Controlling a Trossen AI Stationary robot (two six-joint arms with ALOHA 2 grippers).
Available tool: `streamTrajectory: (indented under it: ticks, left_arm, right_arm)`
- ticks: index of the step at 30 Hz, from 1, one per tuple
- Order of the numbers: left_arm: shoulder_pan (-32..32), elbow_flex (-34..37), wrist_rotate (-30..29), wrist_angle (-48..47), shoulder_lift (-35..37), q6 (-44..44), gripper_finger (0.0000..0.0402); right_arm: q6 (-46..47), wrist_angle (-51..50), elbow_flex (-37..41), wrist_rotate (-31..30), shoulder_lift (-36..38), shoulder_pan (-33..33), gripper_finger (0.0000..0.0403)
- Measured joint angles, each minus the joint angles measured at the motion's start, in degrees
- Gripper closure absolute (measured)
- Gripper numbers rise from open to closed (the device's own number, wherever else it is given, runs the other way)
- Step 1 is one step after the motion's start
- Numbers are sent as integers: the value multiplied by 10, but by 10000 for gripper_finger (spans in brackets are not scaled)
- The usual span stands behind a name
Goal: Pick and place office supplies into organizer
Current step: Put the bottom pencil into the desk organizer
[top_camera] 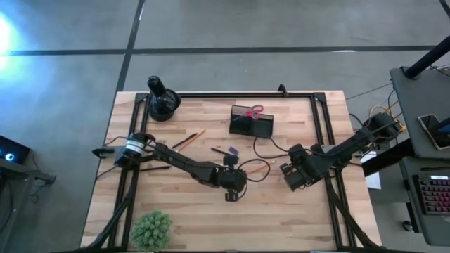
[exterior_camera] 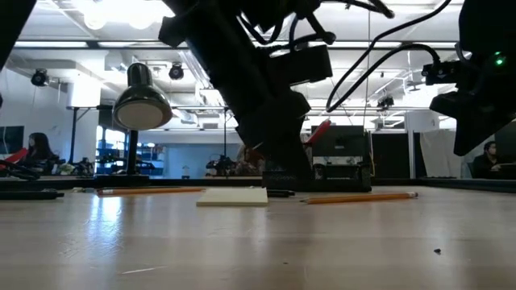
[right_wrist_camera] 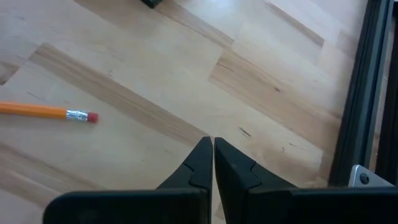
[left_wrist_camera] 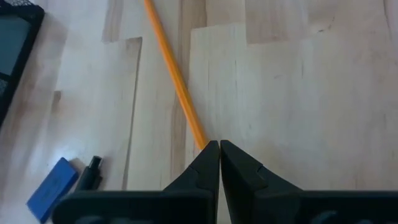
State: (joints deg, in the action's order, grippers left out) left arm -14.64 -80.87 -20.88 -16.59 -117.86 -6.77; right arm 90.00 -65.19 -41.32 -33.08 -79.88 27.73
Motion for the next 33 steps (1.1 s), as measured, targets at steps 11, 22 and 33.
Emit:
streamTrajectory:
  ticks: [11, 22, 33]
  left_arm:
    - [14, 14, 18, 19, 0, -3, 401]
    - [16, 16, 30, 27, -5, -3, 401]
    - [33, 26, 31, 39, -5, -3, 402]
  right_arm:
    - [0, 1, -1, 0, 0, 0, 394]
    - [0, 1, -1, 3, 0, 0, 394]
    - [0, 1, -2, 5, 0, 0, 394]
